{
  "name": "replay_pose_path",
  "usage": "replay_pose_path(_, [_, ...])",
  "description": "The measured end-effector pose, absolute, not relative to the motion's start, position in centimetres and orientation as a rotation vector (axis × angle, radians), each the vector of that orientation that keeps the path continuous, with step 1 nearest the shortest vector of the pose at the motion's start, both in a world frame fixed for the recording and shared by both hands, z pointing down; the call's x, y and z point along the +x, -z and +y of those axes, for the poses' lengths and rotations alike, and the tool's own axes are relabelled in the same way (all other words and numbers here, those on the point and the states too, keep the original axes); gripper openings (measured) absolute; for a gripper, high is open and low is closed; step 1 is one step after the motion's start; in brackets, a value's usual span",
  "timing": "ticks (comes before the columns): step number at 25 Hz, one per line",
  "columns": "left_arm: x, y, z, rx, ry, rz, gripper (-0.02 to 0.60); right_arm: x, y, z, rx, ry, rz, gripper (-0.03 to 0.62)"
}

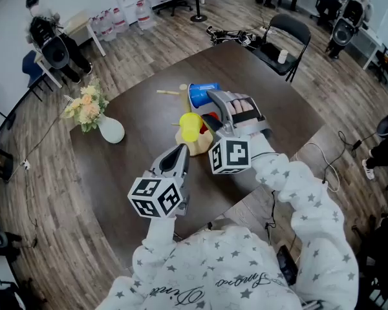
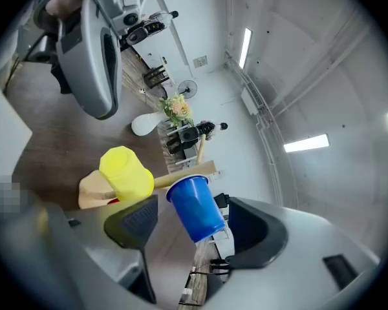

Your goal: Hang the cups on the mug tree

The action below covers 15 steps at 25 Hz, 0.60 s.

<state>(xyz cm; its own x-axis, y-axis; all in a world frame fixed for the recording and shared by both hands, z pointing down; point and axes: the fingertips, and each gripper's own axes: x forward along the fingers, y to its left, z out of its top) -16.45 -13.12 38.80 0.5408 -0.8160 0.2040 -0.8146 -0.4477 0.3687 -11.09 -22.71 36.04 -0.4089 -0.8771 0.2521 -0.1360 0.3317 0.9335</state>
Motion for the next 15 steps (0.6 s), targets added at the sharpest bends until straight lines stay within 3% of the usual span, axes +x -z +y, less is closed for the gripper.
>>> replay_pose_path(4, [-16.4,-38.7,-13.1,2.363,-0.001,-1.323,0.025,-11.0,-35.7,-21.8,0.961,1.082,-1.863,0.264])
replay_pose_path(15, [-15.9,-38.5,-12.0,2.386,-0.010,-1.350,0.025,-9.9,-37.5,-19.1,1.091,0.674,-2.199,0.101])
